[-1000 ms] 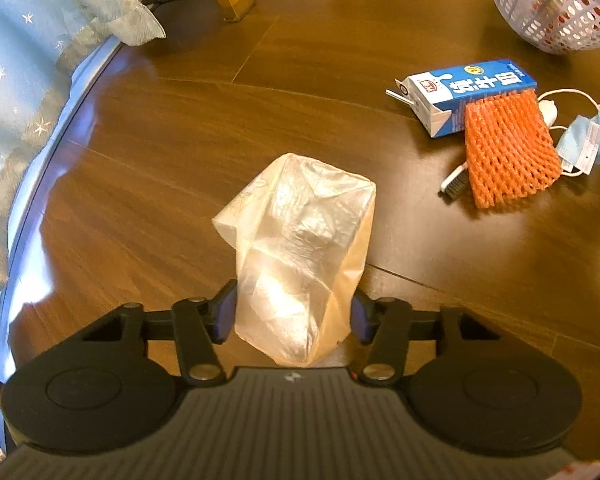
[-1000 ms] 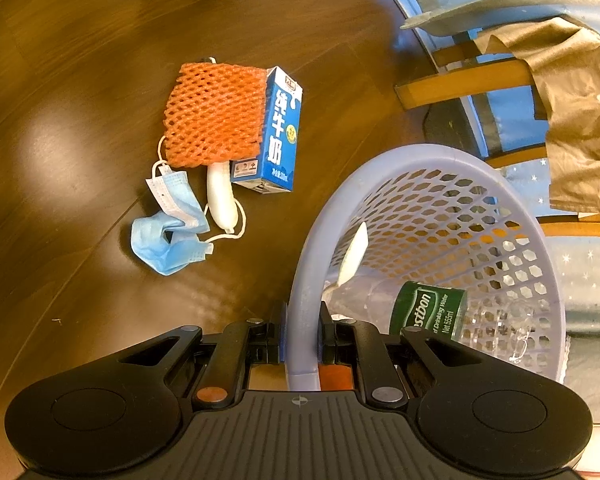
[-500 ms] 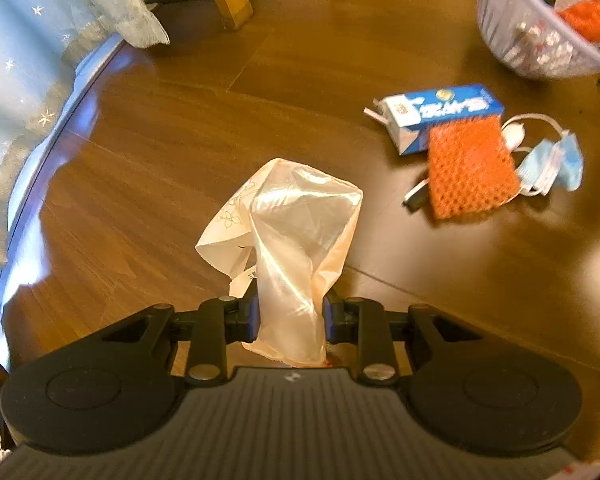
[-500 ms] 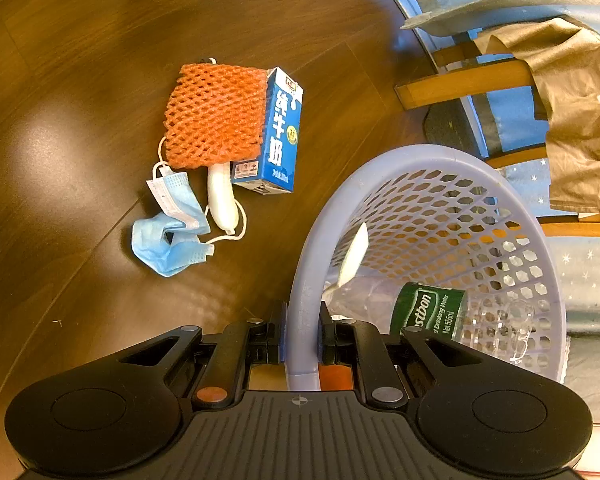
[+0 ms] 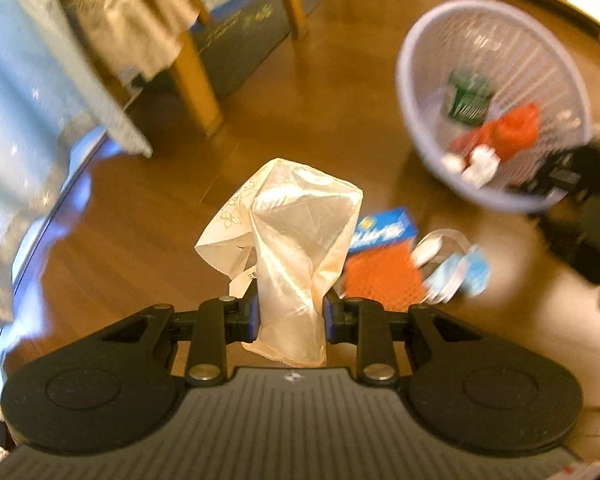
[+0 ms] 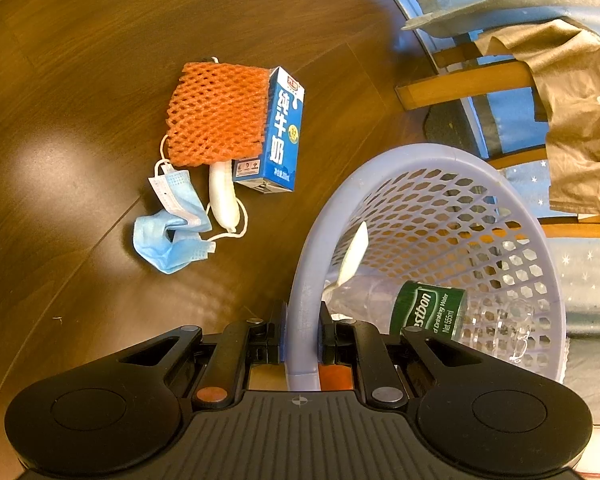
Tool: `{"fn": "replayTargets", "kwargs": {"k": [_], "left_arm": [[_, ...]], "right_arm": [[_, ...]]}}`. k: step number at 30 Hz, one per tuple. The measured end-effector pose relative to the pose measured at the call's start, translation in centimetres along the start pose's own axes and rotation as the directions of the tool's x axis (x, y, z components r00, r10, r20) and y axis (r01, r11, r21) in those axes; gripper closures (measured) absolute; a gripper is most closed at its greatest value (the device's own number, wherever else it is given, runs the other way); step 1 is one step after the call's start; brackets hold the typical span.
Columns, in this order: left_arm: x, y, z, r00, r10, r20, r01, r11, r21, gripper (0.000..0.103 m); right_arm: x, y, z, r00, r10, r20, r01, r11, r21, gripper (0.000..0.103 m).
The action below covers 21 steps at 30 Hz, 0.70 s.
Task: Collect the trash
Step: 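Carry the paper bag over the basket and release it with the left gripper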
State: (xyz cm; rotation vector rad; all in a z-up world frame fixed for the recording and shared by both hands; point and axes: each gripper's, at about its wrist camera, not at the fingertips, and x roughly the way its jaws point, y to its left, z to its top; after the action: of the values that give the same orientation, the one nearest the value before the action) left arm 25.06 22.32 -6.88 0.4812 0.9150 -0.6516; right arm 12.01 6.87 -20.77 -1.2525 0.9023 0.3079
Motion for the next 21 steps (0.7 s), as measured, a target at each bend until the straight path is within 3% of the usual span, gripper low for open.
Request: {"fn": "replayTargets", "kwargs": {"k": [8, 21], "left_arm": [[-2.0, -4.8, 4.8, 0.992, -0.085, 0.090, 0.081, 0.995, 0.052, 0.079], [-0.6, -9.8, 10.5, 0.964, -0.217, 0.151, 0.197, 0.971, 0.138, 0.078]], "right_arm": [[-0.1, 0.1, 0.0, 1.000, -0.001, 0.002, 0.001, 1.000, 0.004, 0.093], [-0.2, -0.3, 0.0, 1.000, 0.001, 0.005, -0.001, 1.000, 0.017, 0.093]]}}
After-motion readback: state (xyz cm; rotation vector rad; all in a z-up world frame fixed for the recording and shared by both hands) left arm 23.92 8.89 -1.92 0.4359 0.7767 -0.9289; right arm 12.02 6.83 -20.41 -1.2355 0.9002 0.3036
